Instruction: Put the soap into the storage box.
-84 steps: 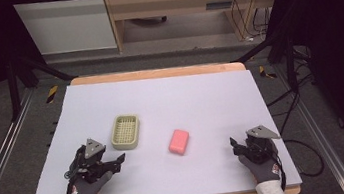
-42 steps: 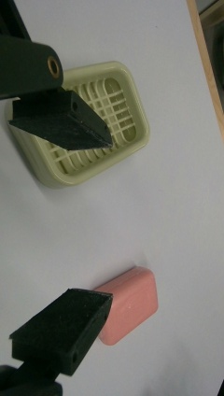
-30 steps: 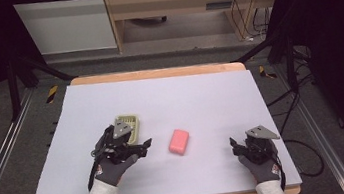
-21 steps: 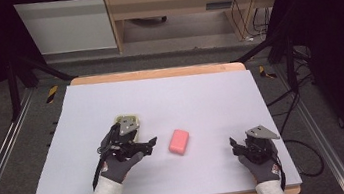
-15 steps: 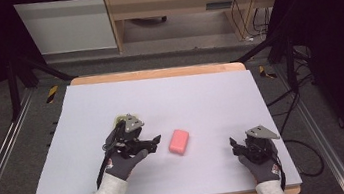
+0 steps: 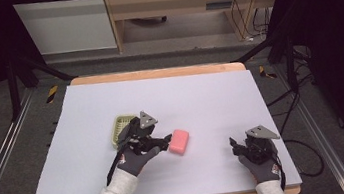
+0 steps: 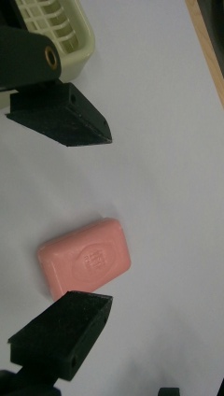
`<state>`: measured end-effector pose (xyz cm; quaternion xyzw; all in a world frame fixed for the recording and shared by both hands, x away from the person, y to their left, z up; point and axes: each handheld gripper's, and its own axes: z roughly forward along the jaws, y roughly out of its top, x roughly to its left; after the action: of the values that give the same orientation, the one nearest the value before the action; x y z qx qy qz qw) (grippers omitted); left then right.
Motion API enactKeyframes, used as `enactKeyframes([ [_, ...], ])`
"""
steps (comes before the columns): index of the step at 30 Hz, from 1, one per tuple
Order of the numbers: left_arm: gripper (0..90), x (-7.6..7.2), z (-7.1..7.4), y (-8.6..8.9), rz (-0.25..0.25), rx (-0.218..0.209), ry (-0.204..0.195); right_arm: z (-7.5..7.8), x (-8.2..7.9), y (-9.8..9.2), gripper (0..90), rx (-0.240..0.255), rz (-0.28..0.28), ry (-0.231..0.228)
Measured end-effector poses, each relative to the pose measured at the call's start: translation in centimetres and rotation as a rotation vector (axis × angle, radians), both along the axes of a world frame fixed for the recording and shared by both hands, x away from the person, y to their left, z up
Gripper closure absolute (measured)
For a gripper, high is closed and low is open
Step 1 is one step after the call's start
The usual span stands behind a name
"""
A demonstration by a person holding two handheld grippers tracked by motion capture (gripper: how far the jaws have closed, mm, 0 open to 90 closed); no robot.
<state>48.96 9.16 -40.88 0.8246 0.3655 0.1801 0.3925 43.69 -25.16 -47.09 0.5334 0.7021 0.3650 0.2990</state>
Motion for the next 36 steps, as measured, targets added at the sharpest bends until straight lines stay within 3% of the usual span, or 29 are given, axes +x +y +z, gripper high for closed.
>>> enactKeyframes([
  [36, 16.9, 1.2, -2.3, -4.8, -0.032, 0.064, 0.056, 0.0, 0.0, 0.0, 33.3, 0.01, 0.005, 0.004],
])
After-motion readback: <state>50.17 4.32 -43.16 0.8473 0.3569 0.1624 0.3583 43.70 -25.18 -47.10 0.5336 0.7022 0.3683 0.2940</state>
